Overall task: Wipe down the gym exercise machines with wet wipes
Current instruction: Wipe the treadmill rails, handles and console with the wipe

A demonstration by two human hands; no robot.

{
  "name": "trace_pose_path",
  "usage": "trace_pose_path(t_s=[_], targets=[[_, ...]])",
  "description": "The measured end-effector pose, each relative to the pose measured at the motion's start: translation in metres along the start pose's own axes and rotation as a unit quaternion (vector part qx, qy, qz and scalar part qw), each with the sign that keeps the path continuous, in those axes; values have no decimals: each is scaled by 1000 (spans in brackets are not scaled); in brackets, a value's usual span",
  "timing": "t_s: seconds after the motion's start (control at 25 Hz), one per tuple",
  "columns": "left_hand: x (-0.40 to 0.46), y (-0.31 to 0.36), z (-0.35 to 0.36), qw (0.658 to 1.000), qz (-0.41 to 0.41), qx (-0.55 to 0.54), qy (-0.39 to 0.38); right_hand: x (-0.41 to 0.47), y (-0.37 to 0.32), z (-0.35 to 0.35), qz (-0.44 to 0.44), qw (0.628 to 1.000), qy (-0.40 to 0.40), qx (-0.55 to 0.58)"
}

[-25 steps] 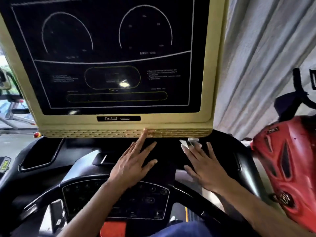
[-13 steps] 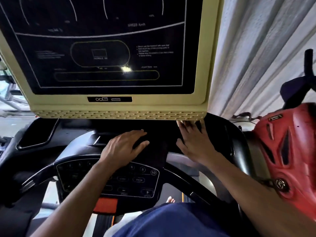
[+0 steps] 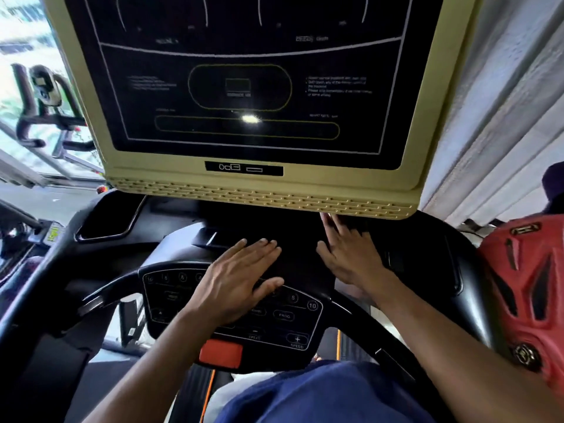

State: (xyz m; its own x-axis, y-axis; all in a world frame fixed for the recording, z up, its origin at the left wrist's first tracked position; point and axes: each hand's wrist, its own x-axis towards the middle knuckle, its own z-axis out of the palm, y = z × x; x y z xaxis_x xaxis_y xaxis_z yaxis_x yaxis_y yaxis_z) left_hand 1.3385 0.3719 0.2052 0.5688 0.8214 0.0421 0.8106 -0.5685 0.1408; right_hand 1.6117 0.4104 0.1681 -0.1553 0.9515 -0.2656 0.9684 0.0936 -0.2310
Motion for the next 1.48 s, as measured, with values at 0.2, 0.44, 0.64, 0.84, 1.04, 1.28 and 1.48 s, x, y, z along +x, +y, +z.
trace_pose_path(t_s=[0.2, 0.44, 0.64, 0.84, 1.04, 1.28, 1.48], targets=[[-40, -22, 13, 996, -6, -13, 85, -39, -44, -1, -68, 989, -55, 121], [-63, -49, 25, 986, -86, 23, 138, -102, -50, -28, -188, 958, -115, 182], [-79, -73, 33, 978, -149, 42, 142, -37, -72, -30, -103, 977, -113, 152], [-101, -93, 35, 968, -203, 21, 149, -90, -102, -35, -226, 961, -114, 107], [-116, -107, 35, 969, -201, 10, 142, -10, -117, -27, -115, 980, -135, 94], [-132, -129, 36, 967, -201, 1, 155, -10, -161, -32, -280, 945, -157, 58], [-150, -162, 38, 981, -158, 9, 113, 25, -151, -22, -176, 969, -169, 42]])
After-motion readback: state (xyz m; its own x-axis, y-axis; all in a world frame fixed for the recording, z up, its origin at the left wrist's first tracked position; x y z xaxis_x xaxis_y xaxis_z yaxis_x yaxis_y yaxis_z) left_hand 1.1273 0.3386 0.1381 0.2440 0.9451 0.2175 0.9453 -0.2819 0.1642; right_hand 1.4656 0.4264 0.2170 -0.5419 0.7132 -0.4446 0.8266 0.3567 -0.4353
